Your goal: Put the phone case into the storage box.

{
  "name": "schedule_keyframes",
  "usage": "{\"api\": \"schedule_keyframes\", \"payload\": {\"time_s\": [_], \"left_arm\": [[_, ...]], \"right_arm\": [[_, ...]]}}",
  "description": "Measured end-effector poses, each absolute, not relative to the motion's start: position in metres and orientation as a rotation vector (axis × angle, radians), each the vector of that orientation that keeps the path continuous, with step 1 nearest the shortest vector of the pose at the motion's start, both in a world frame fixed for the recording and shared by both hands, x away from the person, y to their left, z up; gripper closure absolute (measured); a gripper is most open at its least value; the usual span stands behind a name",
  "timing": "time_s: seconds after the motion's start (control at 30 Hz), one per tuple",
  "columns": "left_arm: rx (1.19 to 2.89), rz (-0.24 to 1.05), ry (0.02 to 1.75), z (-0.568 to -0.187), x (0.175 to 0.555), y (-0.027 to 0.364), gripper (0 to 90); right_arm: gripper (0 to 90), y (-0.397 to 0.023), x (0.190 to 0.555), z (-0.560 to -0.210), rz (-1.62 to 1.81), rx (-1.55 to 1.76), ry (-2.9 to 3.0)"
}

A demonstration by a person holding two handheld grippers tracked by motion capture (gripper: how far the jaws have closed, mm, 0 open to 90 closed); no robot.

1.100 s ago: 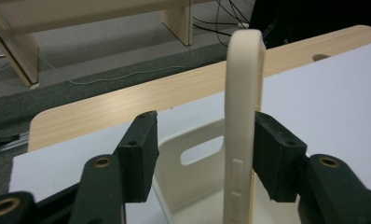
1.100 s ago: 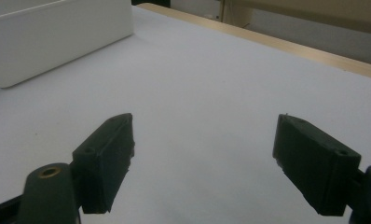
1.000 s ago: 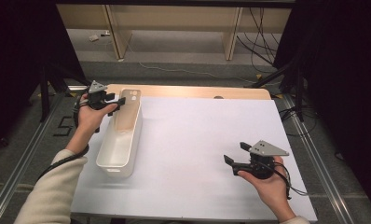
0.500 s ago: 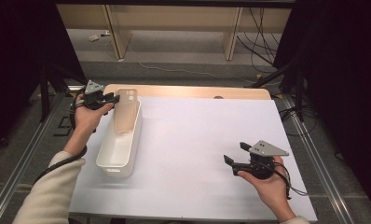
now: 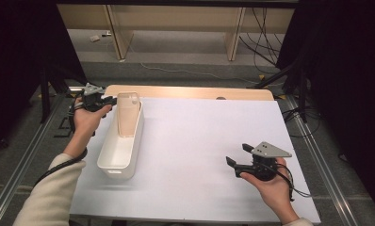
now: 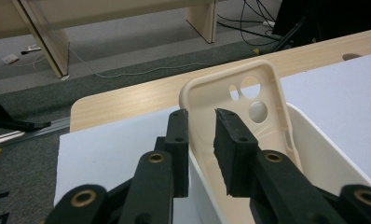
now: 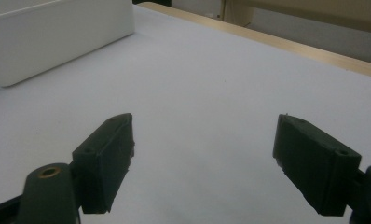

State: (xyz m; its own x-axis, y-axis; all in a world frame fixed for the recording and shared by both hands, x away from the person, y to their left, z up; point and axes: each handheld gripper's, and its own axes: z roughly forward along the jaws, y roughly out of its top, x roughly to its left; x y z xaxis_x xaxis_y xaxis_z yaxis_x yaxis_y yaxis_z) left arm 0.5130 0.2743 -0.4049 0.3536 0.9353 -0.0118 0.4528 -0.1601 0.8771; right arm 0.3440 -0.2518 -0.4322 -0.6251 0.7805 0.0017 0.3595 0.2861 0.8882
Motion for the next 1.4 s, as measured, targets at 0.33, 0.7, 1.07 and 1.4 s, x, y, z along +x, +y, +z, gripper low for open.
{"api": "schedule_keyframes", "payload": {"time_s": [0.33,0.7,1.07,1.4], "left_arm": [[1.775,0.684,1.285,-0.407,0.518,0.274,89.7],[1.750,0.711,1.206,-0.397,0.501,0.275,83.9],[1.681,0.669,1.130,-0.393,0.466,0.282,54.8],[1.658,0.600,1.060,-0.390,0.436,0.275,23.7]], "right_arm": [[21.5,-0.251,0.343,-0.432,1.298,1.034,2.131],[21.5,-0.255,0.342,-0.429,1.303,1.032,2.115],[21.3,-0.256,0.342,-0.429,1.311,1.035,2.103],[21.3,-0.260,0.342,-0.428,1.304,1.030,2.090]]}}
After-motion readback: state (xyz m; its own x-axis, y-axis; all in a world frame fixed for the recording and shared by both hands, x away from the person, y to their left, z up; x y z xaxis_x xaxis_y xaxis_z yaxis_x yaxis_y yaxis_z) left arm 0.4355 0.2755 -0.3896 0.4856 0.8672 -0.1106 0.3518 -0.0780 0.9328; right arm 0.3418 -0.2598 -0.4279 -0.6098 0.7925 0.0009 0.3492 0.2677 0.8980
